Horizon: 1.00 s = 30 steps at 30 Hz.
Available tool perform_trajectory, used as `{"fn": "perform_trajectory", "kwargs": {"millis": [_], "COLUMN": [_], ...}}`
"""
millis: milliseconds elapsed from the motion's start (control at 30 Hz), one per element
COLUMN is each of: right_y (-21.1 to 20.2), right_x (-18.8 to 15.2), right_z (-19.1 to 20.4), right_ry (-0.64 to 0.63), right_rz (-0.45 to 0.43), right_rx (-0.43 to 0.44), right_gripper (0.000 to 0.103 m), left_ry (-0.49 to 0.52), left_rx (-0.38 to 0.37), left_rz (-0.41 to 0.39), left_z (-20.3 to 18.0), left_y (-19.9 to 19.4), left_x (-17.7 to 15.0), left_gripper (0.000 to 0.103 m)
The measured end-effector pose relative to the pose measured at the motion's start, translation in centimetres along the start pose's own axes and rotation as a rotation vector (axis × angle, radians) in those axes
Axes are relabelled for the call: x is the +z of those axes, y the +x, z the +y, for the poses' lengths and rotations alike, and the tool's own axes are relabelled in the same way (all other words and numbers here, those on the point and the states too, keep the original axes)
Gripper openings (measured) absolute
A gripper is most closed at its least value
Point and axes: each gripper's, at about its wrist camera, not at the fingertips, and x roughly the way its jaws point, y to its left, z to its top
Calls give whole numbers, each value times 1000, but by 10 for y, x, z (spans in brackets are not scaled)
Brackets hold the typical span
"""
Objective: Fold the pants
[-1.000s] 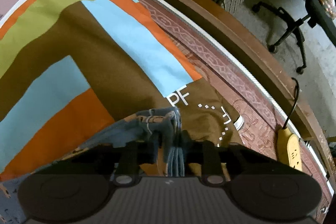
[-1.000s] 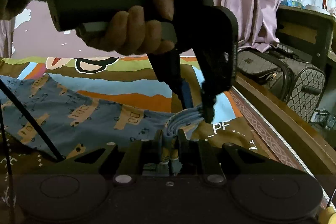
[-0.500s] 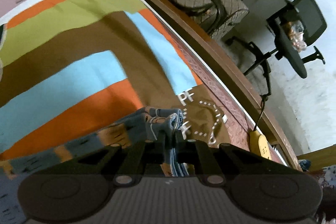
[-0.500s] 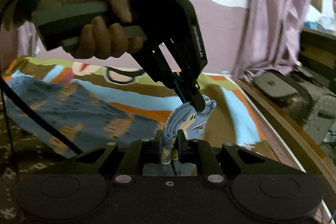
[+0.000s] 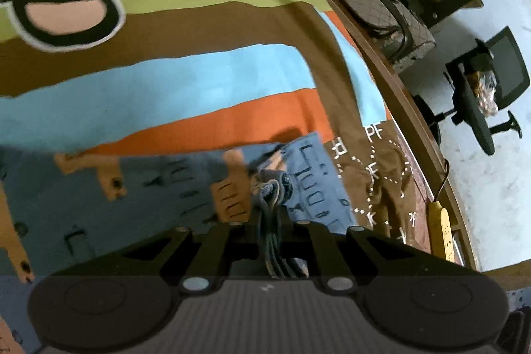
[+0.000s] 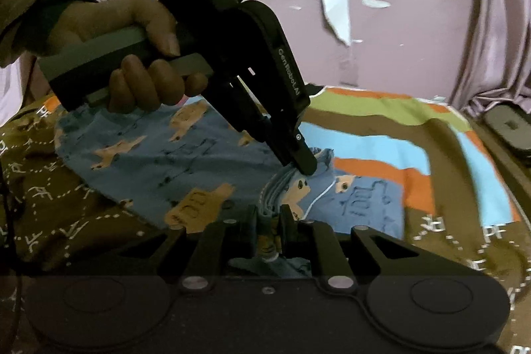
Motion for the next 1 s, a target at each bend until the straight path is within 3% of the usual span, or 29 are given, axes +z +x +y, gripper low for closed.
{"fn": "perform_trajectory", "kwargs": {"millis": [133, 167, 233, 267, 400, 500, 733, 833, 900, 1000], "right_y": [12, 16, 24, 26, 24, 22, 21, 23, 23, 22], "right_x": [0, -1, -6, -9, -15, -17, -22, -22, -22, -24], "right_z": [14, 17, 20, 21, 31, 38, 47, 47, 47, 44], "right_ry": [-22, -27, -29, -28, -79, -130, -253, -250, -249, -234], "right_rz": [19, 29, 52, 52, 22, -1, -18, -15, -15, -15], "right_rx": [9, 9, 8, 13, 14, -12, -56, -58, -60, -47], "right_gripper": [14, 14, 17, 21, 40, 48, 47, 44, 36, 34], "left_ry": [16, 25, 26, 14, -44, -69, -152, -189, -188, -172], "left_rx": [-4, 3, 20, 16, -28, -62, -69, -50, -33, -28], "left_rz": [-24, -27, -34, -35, -38, -41, -68, -70, -66, -70], "left_z": [14, 16, 23, 27, 41, 45, 48, 51, 52, 51], "left_y": [-9, -9, -8, -8, -5, -3, 6, 9, 11, 10], "left_x": [-7, -8, -12, -14, -20, -19, -9, -7, -8, -11], "left_gripper": [10, 14, 31, 45, 51, 59, 56, 40, 29, 25]}}
